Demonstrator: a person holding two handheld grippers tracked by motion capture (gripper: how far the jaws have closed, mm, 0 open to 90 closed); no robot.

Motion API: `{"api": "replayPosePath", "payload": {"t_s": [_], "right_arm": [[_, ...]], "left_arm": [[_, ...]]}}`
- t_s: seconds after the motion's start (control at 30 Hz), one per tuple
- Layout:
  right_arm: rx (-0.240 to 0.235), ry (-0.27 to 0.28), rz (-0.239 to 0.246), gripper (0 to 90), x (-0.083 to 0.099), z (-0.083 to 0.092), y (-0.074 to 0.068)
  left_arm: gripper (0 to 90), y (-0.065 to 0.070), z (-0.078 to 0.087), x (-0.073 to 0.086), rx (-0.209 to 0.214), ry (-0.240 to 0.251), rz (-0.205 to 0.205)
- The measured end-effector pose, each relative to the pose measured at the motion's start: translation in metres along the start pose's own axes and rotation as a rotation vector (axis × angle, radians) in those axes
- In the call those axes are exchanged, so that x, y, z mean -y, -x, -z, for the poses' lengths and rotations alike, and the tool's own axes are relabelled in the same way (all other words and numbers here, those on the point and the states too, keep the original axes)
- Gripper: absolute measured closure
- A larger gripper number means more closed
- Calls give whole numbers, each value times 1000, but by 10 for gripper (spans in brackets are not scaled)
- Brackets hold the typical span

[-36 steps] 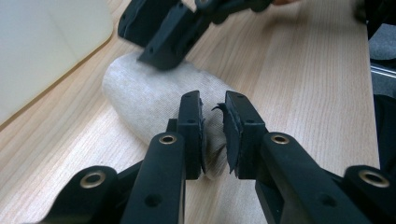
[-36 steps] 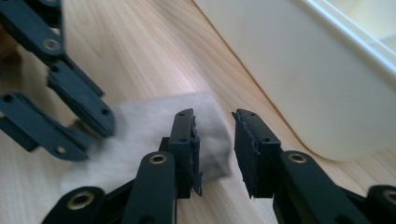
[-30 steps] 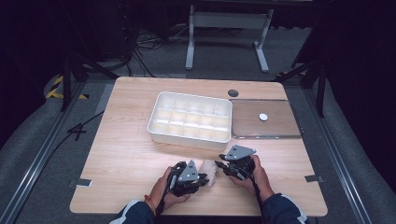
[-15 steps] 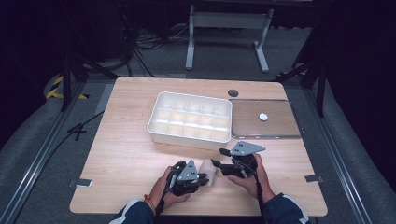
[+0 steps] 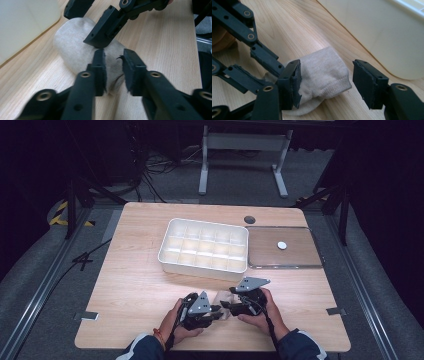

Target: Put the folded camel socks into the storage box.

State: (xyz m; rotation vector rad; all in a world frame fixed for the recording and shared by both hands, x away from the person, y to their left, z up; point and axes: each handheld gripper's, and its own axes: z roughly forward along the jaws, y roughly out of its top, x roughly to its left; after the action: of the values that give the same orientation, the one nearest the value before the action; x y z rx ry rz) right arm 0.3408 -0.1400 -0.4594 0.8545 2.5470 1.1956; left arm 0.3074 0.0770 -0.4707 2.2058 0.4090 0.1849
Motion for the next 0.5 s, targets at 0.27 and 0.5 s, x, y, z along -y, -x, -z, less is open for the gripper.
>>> {"api": "replayPosePath", "payload": {"t_s": [0.27, 0.5], "right_arm": [[-28, -26, -31, 379, 4, -4, 6], [-19, -22, -21, 371, 0, -1, 4]], "left_arm": [[536, -5, 0, 5, -28, -102, 37], [526, -6, -5, 8, -16, -118, 38]]}}
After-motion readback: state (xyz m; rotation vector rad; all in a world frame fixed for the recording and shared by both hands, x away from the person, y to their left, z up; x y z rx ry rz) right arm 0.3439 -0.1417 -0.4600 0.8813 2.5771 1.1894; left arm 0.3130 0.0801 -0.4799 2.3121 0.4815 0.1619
